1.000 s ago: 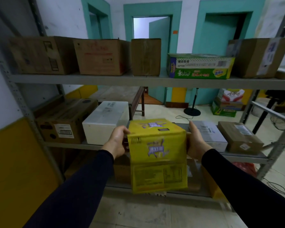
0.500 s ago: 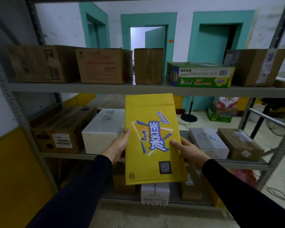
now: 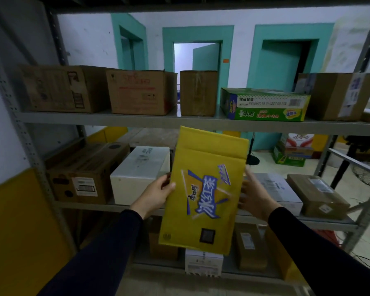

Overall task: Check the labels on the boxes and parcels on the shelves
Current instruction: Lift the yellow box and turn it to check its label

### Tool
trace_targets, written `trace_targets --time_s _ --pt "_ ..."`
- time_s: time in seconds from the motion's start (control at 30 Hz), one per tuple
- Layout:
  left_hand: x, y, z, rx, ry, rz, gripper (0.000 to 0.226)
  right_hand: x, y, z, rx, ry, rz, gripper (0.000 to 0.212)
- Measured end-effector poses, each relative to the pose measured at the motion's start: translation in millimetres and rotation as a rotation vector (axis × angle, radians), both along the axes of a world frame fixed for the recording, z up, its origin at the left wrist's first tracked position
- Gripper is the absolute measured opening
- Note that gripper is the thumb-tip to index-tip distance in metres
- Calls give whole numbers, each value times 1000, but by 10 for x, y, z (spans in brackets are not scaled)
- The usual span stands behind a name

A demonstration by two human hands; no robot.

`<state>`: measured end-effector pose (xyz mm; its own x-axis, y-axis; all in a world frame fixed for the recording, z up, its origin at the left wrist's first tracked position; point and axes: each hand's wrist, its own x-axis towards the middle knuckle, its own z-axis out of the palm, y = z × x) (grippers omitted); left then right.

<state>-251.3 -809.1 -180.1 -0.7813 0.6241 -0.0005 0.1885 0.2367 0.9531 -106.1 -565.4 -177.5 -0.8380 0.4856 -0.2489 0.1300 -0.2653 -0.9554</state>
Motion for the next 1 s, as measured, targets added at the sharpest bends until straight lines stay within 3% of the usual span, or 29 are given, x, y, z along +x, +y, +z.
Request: trace_targets --time_s 0.1,0.17,0.2,0.33,0.4,0.43,0.47,0.53,0.6,0.7,0.83,1.0 --pt "-10 23 -14 -42 -30 -18 44 -34 54 123 -127 1 -58 81" --pt "1 53 60 38 -180 19 28 -40 68 93 -134 -3 -56 88" --pt "26 65 127 99 -306 34 34 -44 65 48 -128 -6 -50 88" --pt "-63 101 257 43 -534 99 108 -44 -70 -91 -94 10 -43 69" --pt "-130 110 290 43 -619 91 130 -34 -120 -159 -86 26 -40 65" --pt "-143 106 320 49 -639 105 130 -25 -129 -185 -83 34 -31 64" --pt "-133 105 358 39 -620 108 116 -13 -124 -207 -76 36 -28 66" --pt "-88 91 394 21 -529 112 65 -14 -68 -251 -78 13 -32 76" --pt "-63 63 331 2 -470 97 41 -26 7 -226 -91 -27 -51 92" --pt "-34 2 231 9 -420 -18 46 -36 104 -130 -86 -99 32 91" --pt "-68 -48 176 6 -357 -185 86 -5 79 -83 -14 -75 173 53" --pt "-60 -138 175 -12 -354 -163 91 -20 69 -249 93 -26 213 85"
